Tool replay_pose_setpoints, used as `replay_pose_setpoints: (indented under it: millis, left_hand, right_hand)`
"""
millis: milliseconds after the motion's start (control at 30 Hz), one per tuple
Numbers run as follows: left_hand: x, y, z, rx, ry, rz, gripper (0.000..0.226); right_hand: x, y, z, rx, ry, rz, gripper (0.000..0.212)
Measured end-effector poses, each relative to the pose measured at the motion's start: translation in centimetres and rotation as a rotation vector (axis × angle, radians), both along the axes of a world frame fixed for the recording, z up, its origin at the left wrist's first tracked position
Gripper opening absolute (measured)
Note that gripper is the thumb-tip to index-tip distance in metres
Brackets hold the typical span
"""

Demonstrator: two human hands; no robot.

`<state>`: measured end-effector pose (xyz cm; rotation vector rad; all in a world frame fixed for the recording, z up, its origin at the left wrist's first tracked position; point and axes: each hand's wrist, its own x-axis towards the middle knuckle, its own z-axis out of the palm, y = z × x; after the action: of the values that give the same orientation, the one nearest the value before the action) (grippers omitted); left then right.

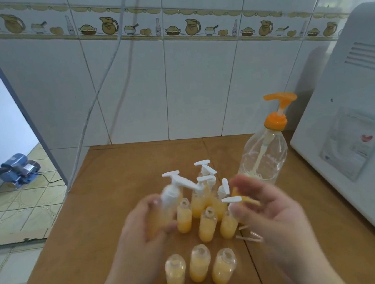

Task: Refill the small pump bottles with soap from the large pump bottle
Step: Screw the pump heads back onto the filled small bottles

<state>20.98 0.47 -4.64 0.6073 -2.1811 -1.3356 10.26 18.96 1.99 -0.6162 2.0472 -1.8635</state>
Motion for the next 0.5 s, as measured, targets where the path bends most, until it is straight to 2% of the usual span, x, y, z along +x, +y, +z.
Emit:
replay_pose_setpoints:
  millis: [100, 200, 367, 500]
  left_hand:
    - [-1.6, -2.6, -0.2, 0.065, -0.019, 0.135, 0.042]
    - [-2.7, -4.7, -1.5, 0.094, -0.101, 0.191, 0.047]
    - [-4.8, -6.4, -5.2, 0.155, -0.202, 0.237, 0.050]
    - [-5.6, -6.0, -6.9, 0.177, -0.254, 0.228, 0.041]
  right_hand:
    - [-2.3, 3.1, 0.4, -0.112, -0.024, -0.316, 0.033]
    - [-4.4, 5.6, -0.7, -0.075, -0.052, -0.524, 0.027]
    - [-5.7, 8.0, -4.7, 0.287, -0.087, -0.522, 0.020]
    - [-5.5, 7.9, -8.9, 0.756, -0.003, -0.416, 0.012]
